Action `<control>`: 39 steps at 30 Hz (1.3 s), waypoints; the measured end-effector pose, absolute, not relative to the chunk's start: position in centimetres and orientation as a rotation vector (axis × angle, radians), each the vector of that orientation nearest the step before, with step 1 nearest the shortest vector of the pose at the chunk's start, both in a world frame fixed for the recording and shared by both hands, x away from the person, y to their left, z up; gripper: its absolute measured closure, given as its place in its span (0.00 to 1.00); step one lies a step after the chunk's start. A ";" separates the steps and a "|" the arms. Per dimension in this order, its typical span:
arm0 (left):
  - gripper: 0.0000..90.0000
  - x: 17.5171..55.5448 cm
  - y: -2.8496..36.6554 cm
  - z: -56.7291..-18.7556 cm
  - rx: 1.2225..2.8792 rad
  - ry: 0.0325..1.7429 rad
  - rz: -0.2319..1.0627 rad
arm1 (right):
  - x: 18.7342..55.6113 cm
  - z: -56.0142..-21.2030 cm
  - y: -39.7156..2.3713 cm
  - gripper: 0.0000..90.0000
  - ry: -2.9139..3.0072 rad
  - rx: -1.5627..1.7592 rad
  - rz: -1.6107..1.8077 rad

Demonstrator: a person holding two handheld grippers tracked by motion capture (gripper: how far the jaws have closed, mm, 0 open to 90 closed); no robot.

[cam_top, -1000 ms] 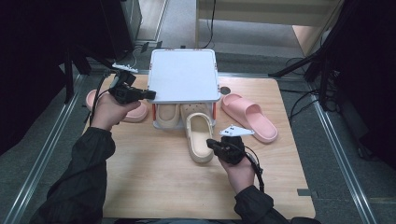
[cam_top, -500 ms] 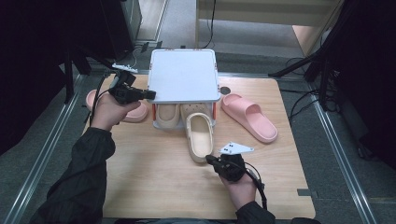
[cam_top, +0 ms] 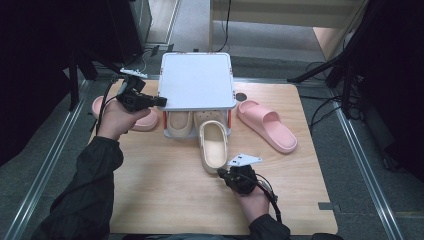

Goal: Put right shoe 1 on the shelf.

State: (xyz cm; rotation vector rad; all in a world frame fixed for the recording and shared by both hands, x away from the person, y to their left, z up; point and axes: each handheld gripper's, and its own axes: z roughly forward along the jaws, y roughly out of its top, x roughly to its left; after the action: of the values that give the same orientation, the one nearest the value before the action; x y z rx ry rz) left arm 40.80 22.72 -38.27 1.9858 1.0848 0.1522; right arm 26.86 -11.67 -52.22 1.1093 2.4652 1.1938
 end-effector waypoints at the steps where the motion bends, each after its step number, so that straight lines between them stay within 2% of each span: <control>1: 0.98 40.8 22.7 -38.3 1.986 1.086 0.153 | 26.9 -52.2 -11.6 1.00 2.464 1.113 1.195; 18: 0.98 40.8 22.7 -38.3 1.987 1.086 0.157 | 29.2 -51.0 -10.0 1.00 2.465 1.080 1.245; 39: 0.98 40.8 22.7 -38.3 1.978 1.083 0.154 | 37.1 -50.2 -8.3 1.00 2.438 1.160 1.172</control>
State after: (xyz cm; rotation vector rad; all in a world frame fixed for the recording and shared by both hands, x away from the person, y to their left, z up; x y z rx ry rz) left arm 40.76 22.73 -38.34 1.9781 1.0831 0.1544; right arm 37.12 -8.33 -50.21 1.1604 2.4377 1.1717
